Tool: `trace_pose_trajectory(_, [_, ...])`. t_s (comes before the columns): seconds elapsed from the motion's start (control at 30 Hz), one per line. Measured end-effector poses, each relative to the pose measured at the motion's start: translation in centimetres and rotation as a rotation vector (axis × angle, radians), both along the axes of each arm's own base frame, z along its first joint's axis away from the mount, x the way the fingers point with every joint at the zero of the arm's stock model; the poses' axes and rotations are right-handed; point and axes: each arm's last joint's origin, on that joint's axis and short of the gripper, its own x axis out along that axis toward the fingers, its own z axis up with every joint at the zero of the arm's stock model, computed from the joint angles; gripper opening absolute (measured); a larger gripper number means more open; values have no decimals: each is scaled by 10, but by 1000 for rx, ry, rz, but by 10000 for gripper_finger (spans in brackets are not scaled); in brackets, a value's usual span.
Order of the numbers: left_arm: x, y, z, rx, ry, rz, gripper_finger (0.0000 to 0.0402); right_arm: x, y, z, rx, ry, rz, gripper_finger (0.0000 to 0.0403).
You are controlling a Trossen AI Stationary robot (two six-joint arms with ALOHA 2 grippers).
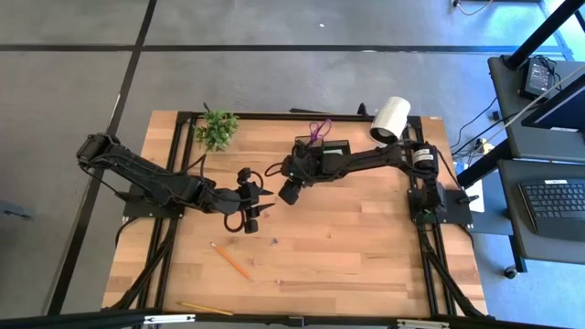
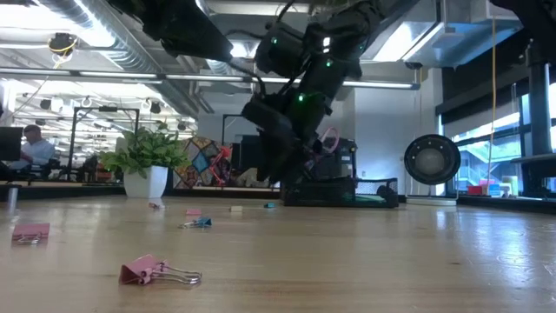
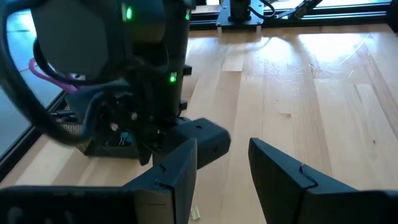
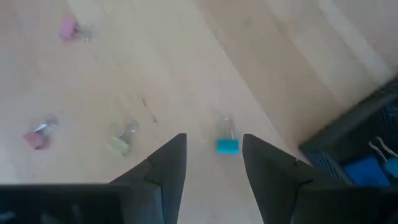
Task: Pick and place office supplies into organizer
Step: Put the blue binder clip into the black desk organizer
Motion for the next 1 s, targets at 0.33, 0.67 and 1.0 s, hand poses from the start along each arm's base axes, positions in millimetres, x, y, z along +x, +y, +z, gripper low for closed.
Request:
trace_pose_trajectory(0.33, [0, 0, 0, -2, -1, 0, 141, 4, -6, -33, -2, 68, -6, 161])
trace_pose_trajectory(0.67, [0, 0, 0, -1, 0, -1, 141, 6, -7, -41, -18, 83, 0, 155])
trace_pose_trajectory(1.0, [0, 0, 0, -1, 0, -1, 141, 6, -7, -42, -15, 94, 4, 85])
